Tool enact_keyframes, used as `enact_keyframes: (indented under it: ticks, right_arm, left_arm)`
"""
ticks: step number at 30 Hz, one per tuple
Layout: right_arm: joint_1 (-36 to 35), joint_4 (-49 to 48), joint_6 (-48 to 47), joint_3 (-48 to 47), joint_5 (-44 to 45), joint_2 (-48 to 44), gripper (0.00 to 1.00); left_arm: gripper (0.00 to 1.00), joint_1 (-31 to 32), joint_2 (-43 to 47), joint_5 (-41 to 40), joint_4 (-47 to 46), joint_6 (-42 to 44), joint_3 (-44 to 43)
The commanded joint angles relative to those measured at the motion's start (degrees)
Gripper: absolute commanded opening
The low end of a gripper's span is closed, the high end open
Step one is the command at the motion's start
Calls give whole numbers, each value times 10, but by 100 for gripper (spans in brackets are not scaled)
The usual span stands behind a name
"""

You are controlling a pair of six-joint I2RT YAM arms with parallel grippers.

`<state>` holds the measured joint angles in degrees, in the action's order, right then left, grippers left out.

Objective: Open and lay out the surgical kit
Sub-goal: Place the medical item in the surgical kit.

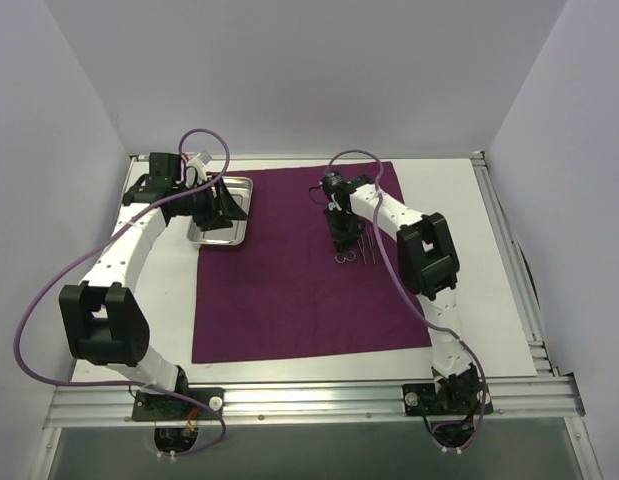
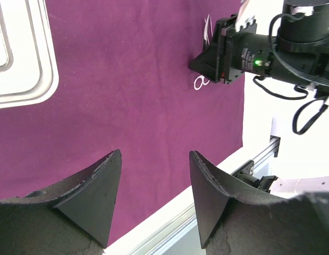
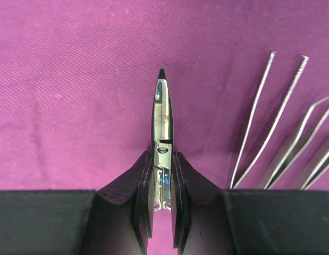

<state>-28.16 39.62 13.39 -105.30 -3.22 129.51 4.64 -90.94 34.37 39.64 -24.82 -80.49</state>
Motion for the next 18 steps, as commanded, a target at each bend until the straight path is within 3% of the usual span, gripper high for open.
enact_keyframes:
  ticks: [1, 18]
  right_arm:
    - [2, 13, 1, 3, 4, 1, 9]
    - [-5, 3, 28, 20, -7, 12, 17]
  left_arm:
    - [62, -4, 21, 6, -10, -5, -5]
    - [63, -3, 14, 18, -9, -4, -4]
